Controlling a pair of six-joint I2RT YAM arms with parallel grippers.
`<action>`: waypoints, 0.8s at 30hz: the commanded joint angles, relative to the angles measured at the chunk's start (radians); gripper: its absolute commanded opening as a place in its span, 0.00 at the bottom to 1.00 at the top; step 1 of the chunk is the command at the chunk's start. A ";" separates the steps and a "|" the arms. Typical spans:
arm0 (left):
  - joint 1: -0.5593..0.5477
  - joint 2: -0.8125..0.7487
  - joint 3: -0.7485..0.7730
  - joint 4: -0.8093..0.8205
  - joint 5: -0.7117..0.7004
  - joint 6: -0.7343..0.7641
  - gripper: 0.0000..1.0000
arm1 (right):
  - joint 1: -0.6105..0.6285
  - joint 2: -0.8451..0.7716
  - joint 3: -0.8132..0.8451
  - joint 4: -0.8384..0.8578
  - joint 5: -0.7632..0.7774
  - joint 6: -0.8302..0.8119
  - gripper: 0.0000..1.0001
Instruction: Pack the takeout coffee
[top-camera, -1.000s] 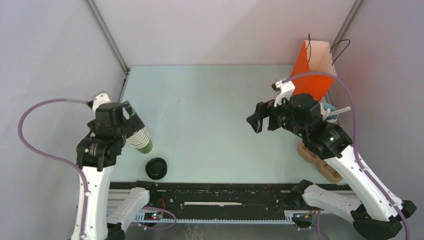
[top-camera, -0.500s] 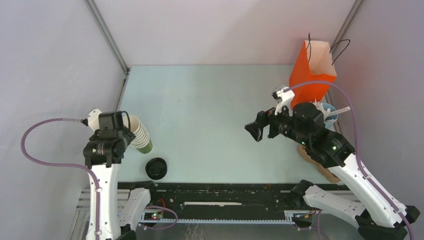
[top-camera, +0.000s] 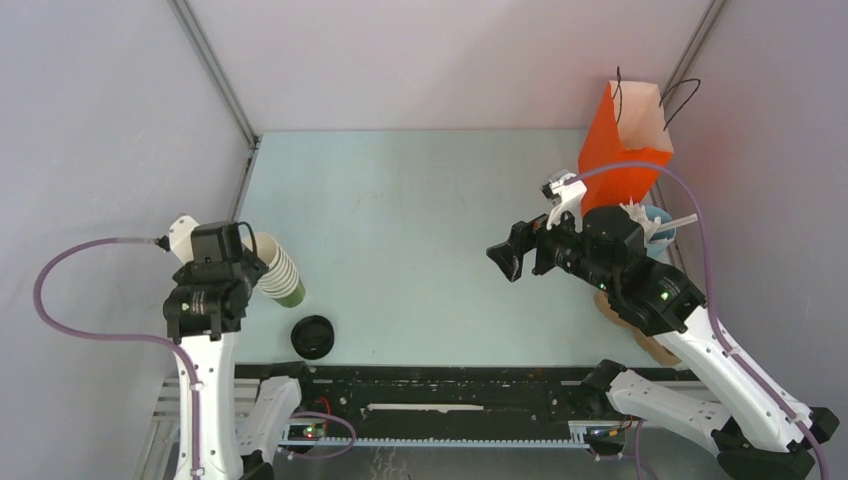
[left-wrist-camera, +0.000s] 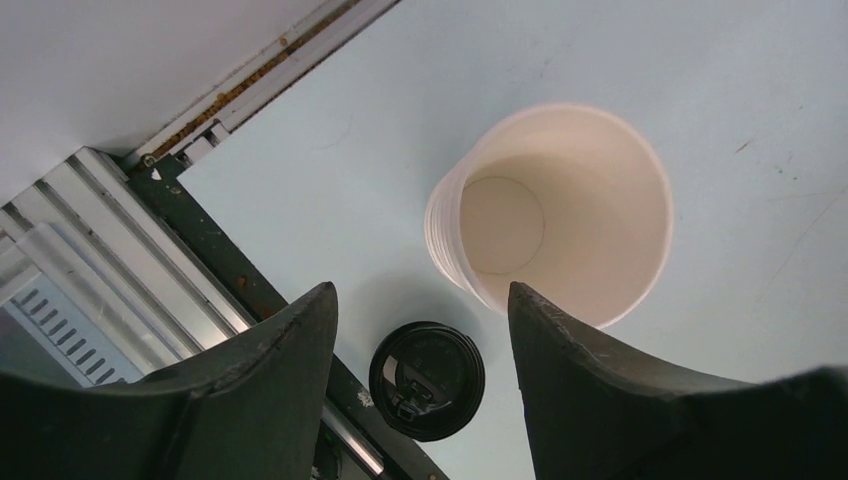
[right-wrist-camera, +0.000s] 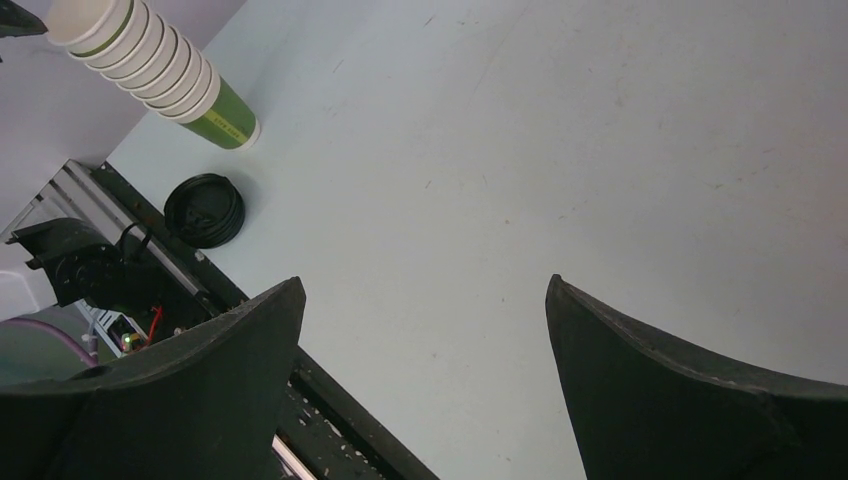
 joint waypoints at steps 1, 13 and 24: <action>0.010 0.016 0.079 0.004 -0.061 0.007 0.69 | 0.011 0.007 0.002 0.046 0.002 -0.014 1.00; 0.013 0.135 0.077 0.105 -0.065 0.006 0.48 | 0.013 0.005 0.002 0.042 0.011 -0.021 1.00; 0.013 0.147 0.023 0.130 -0.076 0.005 0.39 | 0.013 0.008 0.002 0.041 0.010 -0.023 1.00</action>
